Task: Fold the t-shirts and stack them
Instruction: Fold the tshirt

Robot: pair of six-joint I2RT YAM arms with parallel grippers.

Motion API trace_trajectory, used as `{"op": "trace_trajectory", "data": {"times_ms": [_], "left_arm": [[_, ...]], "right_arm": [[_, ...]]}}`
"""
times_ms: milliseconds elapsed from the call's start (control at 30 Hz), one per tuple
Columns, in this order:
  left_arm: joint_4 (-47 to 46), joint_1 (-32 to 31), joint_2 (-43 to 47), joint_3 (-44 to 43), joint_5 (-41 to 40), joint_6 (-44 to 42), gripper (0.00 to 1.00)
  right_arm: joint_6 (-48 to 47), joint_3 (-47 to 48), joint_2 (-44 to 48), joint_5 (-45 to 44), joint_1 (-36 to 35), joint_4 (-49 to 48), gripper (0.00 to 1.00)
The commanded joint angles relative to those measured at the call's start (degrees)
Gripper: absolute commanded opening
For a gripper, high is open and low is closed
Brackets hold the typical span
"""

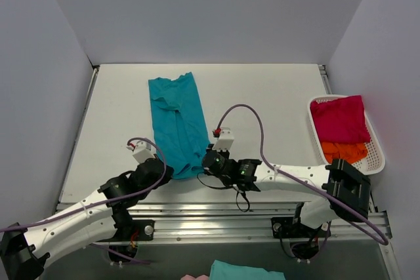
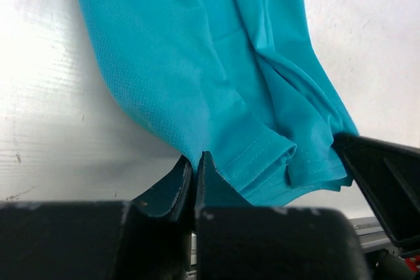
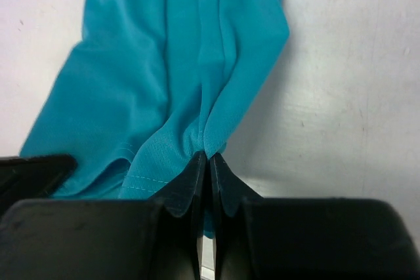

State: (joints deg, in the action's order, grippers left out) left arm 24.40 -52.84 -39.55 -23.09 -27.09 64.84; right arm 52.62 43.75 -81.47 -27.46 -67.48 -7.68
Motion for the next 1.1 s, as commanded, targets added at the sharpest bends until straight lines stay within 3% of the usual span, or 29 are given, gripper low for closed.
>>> {"op": "trace_trajectory", "data": {"times_ms": [0,100,333,567,1067], "left_arm": [[2.6,0.4,-2.2,-6.4,-4.5,-2.7,0.02],[0.6,1.8,-4.9,-9.9,-4.9,-5.5,0.02],[-7.6,13.4,-12.8,-13.5,2.4,-12.1,0.02],[-12.5,20.3,-20.6,-16.9,6.5,-15.3,0.02],[-20.7,29.2,-32.0,-21.4,13.0,-17.3,0.02]], "right_arm": [[-4.9,7.7,-2.8,-4.9,2.2,4.7,0.00],[-7.5,12.5,-6.2,-3.9,5.0,4.3,0.00],[-11.3,20.4,-13.4,-0.7,12.1,3.3,0.00],[-12.8,27.3,-19.7,2.8,17.2,3.0,0.00],[-15.2,41.5,-32.2,9.3,22.8,3.4,0.00]]}}
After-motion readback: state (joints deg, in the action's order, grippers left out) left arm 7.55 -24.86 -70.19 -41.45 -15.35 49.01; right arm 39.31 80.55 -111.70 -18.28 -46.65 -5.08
